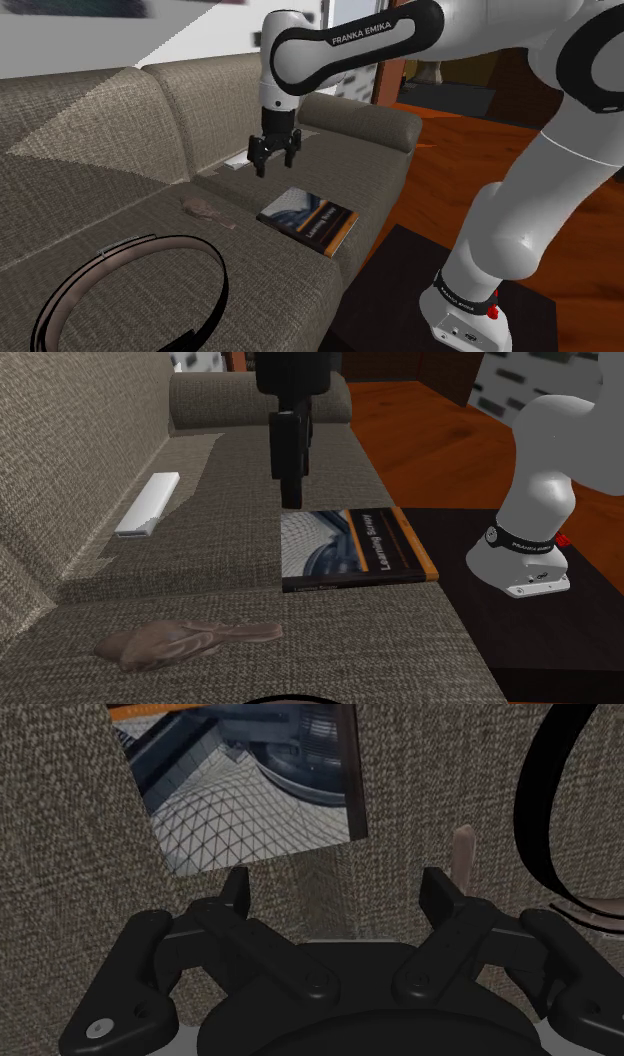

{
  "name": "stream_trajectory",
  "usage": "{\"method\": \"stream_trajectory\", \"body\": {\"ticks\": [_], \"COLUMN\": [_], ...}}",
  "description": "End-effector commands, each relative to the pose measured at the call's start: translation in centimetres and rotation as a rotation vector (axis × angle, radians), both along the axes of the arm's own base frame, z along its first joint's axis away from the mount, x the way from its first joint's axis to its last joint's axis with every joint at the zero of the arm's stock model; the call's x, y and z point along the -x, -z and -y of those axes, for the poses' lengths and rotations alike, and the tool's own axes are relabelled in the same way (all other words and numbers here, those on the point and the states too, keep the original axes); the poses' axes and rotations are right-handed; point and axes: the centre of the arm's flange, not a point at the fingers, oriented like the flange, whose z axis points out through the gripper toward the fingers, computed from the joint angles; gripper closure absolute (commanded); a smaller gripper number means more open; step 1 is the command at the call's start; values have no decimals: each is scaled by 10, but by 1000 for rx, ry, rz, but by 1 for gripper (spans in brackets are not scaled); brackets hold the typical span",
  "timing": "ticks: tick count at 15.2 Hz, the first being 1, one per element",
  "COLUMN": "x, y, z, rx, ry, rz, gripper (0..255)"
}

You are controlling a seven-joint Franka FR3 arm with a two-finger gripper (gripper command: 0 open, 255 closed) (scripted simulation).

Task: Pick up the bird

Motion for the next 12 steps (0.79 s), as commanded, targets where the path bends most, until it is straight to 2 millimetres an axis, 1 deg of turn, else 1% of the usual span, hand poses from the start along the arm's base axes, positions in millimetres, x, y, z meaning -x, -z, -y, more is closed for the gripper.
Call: {"method": "stream_trajectory", "body": {"ticks": [1,12], "x": [-19,-104], "y": [12,65], "z": [-19,-124], "rx": [1,8], "ry": [-14,-93], "rz": [4,19], "gripper": [0,0]}}
